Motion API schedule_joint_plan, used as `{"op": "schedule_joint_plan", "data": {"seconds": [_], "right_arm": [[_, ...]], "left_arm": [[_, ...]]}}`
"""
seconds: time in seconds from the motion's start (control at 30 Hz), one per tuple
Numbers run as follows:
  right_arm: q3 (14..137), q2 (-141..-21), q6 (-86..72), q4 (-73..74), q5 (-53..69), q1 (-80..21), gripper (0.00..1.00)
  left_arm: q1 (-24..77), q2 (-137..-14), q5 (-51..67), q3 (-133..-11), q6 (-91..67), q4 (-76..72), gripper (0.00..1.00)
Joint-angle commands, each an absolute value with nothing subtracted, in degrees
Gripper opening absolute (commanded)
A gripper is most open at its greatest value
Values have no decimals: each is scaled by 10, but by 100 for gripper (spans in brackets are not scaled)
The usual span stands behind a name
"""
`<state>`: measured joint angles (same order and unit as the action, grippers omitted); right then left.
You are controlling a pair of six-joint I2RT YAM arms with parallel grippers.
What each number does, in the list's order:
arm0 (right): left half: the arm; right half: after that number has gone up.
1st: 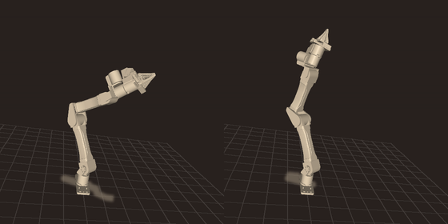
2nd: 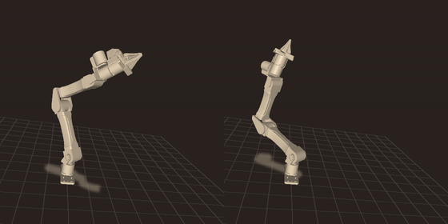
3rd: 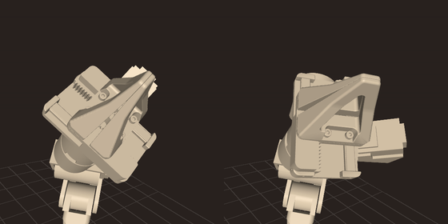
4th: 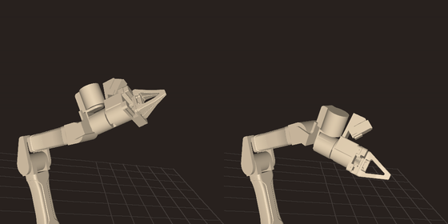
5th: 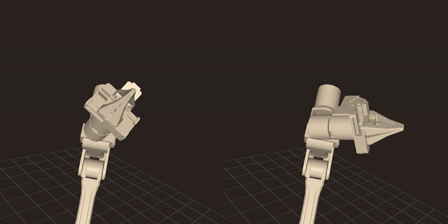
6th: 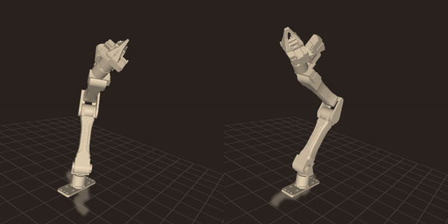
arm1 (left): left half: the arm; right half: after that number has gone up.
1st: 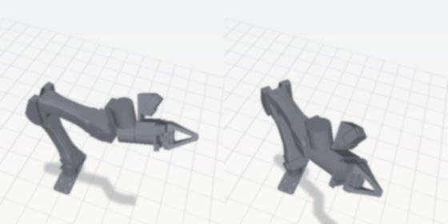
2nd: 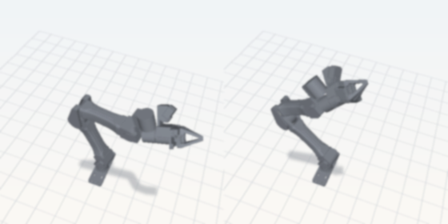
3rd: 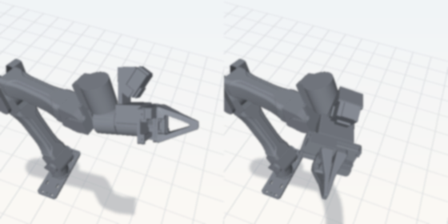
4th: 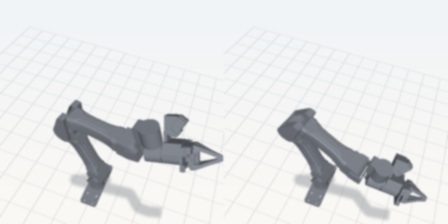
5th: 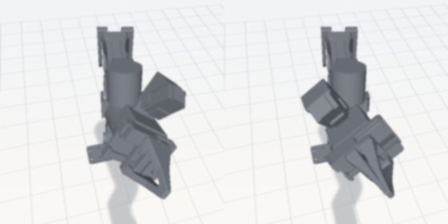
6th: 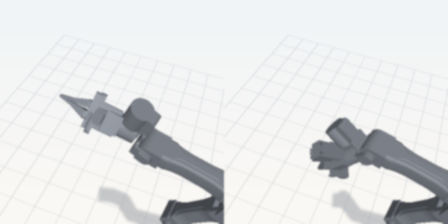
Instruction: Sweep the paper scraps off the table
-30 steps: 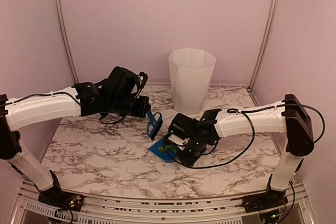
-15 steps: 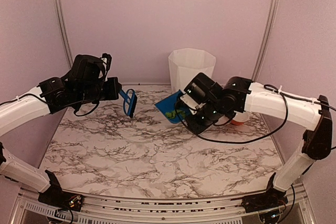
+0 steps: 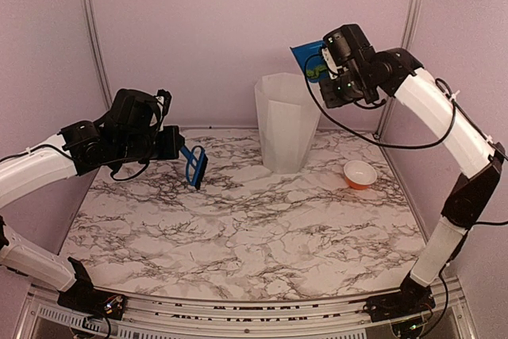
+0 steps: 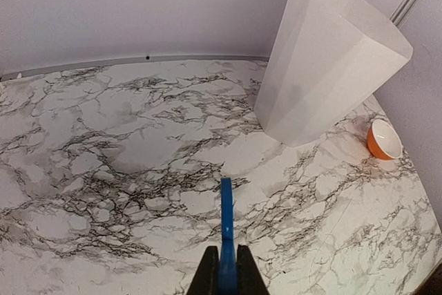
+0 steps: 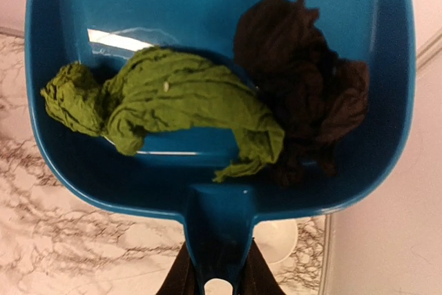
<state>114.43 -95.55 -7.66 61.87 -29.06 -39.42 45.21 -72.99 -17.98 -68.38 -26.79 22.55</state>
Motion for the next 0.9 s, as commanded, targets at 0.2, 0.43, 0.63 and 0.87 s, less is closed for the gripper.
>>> {"op": "schedule_joint_plan", "data": {"seconds": [0.2, 0.43, 0.63, 0.87], "right_arm": [[1248, -1150, 194, 394, -690, -376, 0], [1040, -1126, 746, -314, -790, -392, 0], [1032, -1160, 982, -570, -790, -400, 0], [1026, -1171, 1028, -630, -784, -402, 0]], "left_arm": [[450, -706, -164, -657, -280, 227, 0], [450, -683, -172, -637, -285, 220, 0], [450, -680, -171, -631, -287, 212, 0], [450, -678, -166, -629, -287, 207, 0]]}}
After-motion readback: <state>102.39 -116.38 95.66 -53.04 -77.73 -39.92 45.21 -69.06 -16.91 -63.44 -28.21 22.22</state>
